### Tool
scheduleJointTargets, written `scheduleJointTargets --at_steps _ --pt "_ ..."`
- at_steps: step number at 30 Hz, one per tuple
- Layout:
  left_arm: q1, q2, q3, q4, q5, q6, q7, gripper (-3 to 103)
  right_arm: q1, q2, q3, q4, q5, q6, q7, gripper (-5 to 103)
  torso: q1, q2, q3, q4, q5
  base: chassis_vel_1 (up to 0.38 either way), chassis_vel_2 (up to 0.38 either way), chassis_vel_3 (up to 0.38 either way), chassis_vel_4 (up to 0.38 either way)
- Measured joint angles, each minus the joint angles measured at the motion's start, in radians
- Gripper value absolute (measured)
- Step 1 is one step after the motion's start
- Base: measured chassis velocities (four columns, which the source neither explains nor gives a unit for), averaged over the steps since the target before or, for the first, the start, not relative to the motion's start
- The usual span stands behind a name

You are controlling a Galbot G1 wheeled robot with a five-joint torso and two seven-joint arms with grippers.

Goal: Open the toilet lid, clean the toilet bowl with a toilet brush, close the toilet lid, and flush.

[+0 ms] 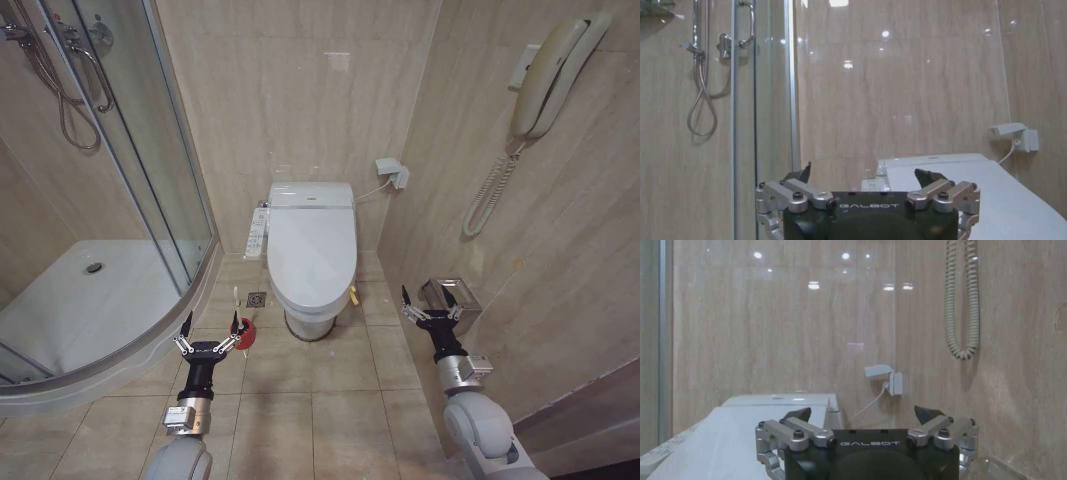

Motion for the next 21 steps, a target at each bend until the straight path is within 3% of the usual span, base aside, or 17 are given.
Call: scheduleJointTargets --at_steps 21 --pt "0.000 0.000 0.000 0.000 0.000 0.000 0.000 100 0.000 0.000 0.000 0.000 0.000 0.000 0.000 100 0.000 0.000 0.000 0.0000 0.0000 0.000 0.000 0.000 0.000"
